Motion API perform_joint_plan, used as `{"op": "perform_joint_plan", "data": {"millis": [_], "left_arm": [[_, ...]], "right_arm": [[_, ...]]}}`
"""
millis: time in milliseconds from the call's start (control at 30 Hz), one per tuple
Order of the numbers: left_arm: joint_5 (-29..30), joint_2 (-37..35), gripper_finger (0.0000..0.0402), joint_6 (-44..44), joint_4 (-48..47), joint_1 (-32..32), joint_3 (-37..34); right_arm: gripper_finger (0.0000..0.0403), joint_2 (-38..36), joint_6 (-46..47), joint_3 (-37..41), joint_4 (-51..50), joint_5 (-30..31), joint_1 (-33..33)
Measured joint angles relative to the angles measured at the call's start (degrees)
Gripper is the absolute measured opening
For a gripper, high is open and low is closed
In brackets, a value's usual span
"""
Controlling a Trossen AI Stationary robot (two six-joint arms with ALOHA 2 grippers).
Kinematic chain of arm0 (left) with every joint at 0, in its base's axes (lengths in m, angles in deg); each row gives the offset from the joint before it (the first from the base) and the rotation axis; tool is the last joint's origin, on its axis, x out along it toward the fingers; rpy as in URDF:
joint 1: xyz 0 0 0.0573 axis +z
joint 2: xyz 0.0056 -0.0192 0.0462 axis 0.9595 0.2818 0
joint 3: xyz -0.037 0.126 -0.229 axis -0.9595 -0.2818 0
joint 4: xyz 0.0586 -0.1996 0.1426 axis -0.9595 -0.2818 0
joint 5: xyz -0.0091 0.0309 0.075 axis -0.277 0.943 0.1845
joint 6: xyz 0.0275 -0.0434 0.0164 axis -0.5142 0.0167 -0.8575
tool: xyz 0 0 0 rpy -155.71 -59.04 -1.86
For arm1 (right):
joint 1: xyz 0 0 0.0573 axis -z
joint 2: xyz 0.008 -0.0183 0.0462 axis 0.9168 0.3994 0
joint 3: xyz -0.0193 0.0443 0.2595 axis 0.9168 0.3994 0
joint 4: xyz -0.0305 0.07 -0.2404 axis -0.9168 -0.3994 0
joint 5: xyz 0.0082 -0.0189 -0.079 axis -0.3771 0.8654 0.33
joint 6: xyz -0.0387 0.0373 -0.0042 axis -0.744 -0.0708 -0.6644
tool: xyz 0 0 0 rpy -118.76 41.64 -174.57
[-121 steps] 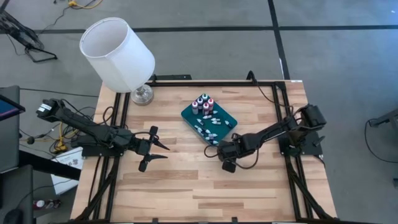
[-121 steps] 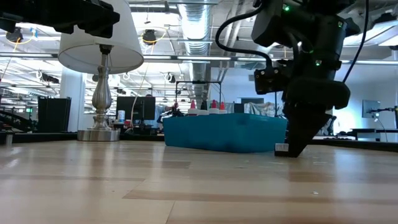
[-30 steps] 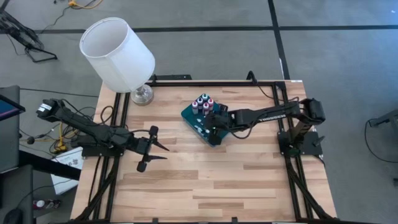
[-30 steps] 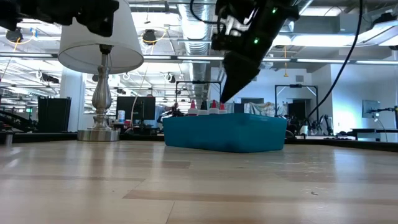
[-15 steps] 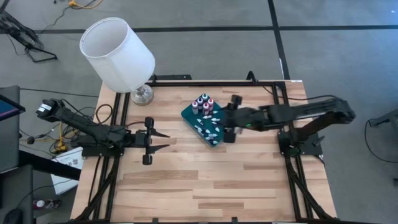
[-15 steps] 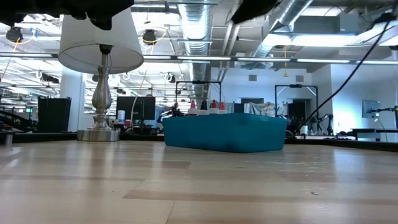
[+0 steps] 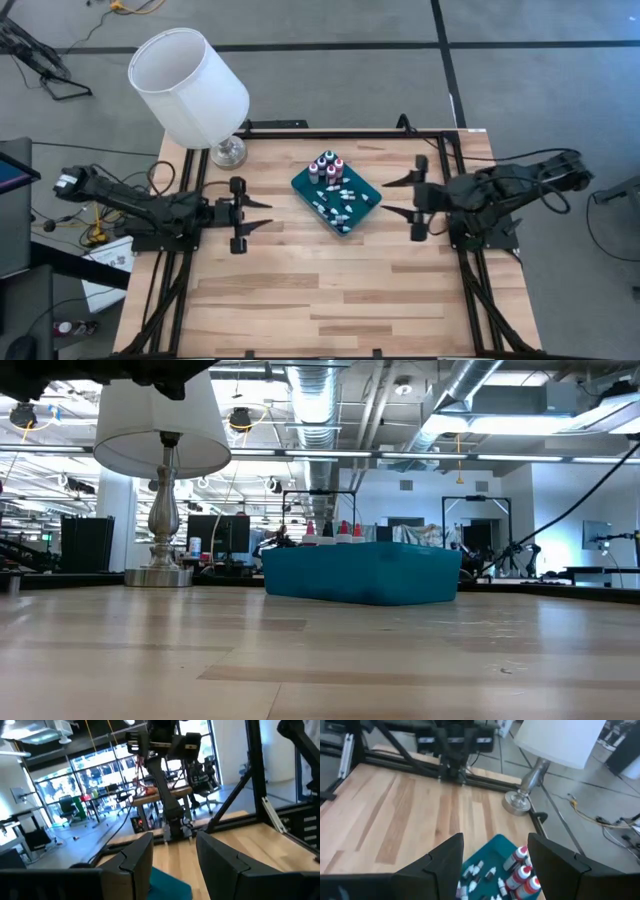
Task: Pick & Place food coloring
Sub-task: Return to Home Position
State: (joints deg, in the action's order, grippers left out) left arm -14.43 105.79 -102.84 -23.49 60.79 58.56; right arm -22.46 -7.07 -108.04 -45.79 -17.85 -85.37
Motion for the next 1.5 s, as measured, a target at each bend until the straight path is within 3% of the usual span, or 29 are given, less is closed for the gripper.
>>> {"op": "perform_joint_plan", "data": {"millis": [133, 300, 467, 567, 733, 900, 1033, 1200, 1500], "left_arm": [[-8.74, -3.23, 0.0145, 3.44, -6.38, 8.73, 0.00], [-18.84, -7.31, 0.0145, 6.40, -14.94, 20.41, 0.00], [-25.11, -9.21, 0.0145, 7.38, -21.39, 28.87, 0.00], [-26.62, -9.41, 0.0145, 7.42, -23.43, 32.14, 0.00], [-20.96, -9.41, 0.0145, 7.41, -24.60, 34.46, 0.00], [-12.31, -9.41, 0.0145, 8.38, -25.66, 34.44, 0.00], [-10.78, -9.41, 0.0145, 10.23, -28.14, 34.46, 0.00], [-17.70, -9.41, 0.0145, 10.53, -28.08, 34.57, 0.00], [-34.92, -12.63, 0.0145, 7.89, -26.56, 40.36, -0.79]], "right_arm": [[0.0214, -5.64, -0.16, 6.32, 2.65, -0.01, 0.31], [0.0214, -12.70, -3.47, 16.06, 13.30, -0.23, 1.85], [0.0214, -17.21, -7.40, 24.76, 24.10, -0.96, 3.10], [0.0214, -18.83, -8.63, 28.29, 26.94, -4.58, 4.37], [0.0214, -19.62, -8.85, 31.58, 29.38, -10.45, 6.57], [0.0214, -19.19, -7.97, 32.56, 30.21, -11.04, 7.19], [0.0214, -19.03, -7.34, 33.14, 30.19, -11.07, 7.19], [0.0214, -19.21, -7.77, 34.37, 33.41, -11.49, 7.02], [0.0214, -23.24, -8.72, 37.43, 33.46, -20.33, 12.34]]}}
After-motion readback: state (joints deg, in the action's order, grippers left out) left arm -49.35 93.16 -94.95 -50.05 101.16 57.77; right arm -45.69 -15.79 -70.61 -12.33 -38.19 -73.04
